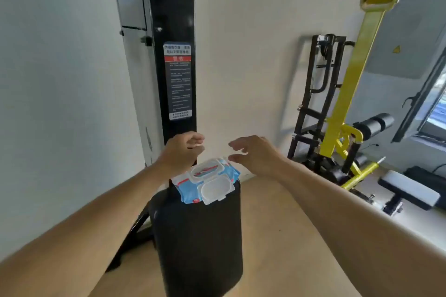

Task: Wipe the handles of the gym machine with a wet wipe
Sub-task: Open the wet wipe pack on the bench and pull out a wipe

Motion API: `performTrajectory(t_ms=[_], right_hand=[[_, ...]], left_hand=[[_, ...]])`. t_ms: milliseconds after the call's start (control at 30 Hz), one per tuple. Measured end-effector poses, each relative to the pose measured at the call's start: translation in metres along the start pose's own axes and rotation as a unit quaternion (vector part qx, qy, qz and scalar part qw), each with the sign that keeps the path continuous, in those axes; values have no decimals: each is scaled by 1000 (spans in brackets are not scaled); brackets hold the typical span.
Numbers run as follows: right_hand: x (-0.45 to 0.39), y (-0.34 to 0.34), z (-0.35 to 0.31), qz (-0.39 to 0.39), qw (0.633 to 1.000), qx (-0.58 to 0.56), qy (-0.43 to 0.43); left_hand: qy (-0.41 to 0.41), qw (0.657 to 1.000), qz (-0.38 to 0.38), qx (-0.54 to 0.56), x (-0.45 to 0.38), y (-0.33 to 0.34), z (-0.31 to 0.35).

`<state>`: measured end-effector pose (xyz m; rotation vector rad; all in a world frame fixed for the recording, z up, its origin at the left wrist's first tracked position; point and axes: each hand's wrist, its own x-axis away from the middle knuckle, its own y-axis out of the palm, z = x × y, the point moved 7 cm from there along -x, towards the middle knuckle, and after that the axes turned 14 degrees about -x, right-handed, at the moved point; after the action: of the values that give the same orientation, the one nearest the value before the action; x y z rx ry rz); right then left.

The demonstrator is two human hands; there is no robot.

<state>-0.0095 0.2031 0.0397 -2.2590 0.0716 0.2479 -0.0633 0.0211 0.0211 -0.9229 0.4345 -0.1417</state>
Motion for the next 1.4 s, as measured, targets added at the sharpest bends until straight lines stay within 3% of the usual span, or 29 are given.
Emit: performTrajectory(t_ms=[167, 267, 400, 533, 633, 900, 1233, 1400], right_hand=[[-33, 59, -18, -55, 997, 43, -33], [-50, 82, -16, -84, 994, 68, 3], [-57, 97, -16, -125, 988, 85, 39], [-59, 99, -18, -125, 985, 106, 60], [-58, 106, -27, -131, 972, 186, 62], [-42, 117, -65, -101, 946, 307, -1], [-29, 114, -59, -43, 963, 267, 2], [-37, 95, -26, -2, 991, 123, 54]], left_hand=[[-16, 998, -43, 48, 11, 32, -46], [-12, 992, -74, 101, 15, 46, -63], [42, 998, -49, 23, 19, 63, -70], [87, 995, -2, -41, 17, 67, -66], [104, 993, 4, -50, 19, 69, -68], [80, 997, -11, -21, 21, 68, -70], [53, 998, -22, -27, 26, 67, -70], [92, 993, 25, -74, 26, 66, -69]])
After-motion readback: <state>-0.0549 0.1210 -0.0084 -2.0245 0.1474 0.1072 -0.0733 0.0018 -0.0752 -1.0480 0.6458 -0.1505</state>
